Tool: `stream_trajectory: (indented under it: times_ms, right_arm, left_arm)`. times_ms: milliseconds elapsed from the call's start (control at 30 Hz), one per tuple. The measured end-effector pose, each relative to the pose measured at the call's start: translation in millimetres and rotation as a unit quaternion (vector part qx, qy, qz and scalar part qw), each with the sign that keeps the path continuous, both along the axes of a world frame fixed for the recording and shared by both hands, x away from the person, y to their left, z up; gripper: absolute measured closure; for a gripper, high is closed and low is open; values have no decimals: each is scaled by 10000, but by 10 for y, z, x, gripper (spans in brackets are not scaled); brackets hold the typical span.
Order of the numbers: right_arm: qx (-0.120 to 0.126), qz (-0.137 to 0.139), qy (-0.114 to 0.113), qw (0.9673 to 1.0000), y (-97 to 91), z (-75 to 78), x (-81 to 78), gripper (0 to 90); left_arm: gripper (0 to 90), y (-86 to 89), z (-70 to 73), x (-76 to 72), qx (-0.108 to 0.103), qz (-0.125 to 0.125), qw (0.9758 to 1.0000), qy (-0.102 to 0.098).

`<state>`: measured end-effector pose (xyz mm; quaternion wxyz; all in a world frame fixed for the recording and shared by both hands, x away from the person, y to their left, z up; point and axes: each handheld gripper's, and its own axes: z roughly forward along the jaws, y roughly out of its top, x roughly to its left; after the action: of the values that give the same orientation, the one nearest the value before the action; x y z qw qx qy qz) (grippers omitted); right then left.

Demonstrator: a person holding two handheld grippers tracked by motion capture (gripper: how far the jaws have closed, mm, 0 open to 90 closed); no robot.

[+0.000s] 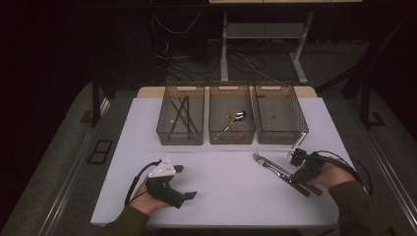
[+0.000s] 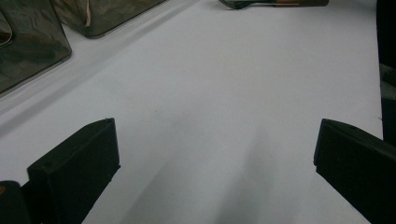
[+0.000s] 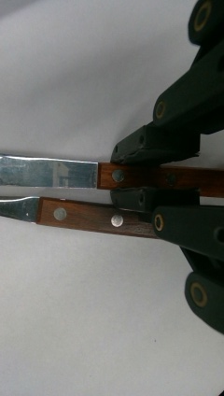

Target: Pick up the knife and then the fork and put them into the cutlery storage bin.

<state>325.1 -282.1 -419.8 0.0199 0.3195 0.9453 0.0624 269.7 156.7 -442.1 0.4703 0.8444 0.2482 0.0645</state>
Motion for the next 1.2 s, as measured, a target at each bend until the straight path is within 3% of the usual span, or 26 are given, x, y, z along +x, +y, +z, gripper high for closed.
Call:
stream_trajectory:
  times_ms: [200, 500, 733, 1000, 1200]
  right_arm:
    - [19, -54, -15, 10000, -1, 0, -5, 777]
    - [254, -95, -76, 9996, -76, 19, -13, 777]
    - [603, -317, -212, 9975, -186, 77, -22, 777]
    - [1144, -563, -591, 9901, -365, 194, -33, 778]
    - [1584, -730, -900, 9805, -469, 299, -54, 777]
  left_arm:
    - [0, 0, 1, 0, 2, -11, 10000, -11]
    - [0, 2, 2, 0, -12, -16, 10000, -11]
    - [0, 4, 6, -2, -20, -28, 10000, -12]
    - [0, 5, 6, -3, -25, -46, 10000, -8]
    - [0, 11, 6, -3, -48, -60, 10000, -7]
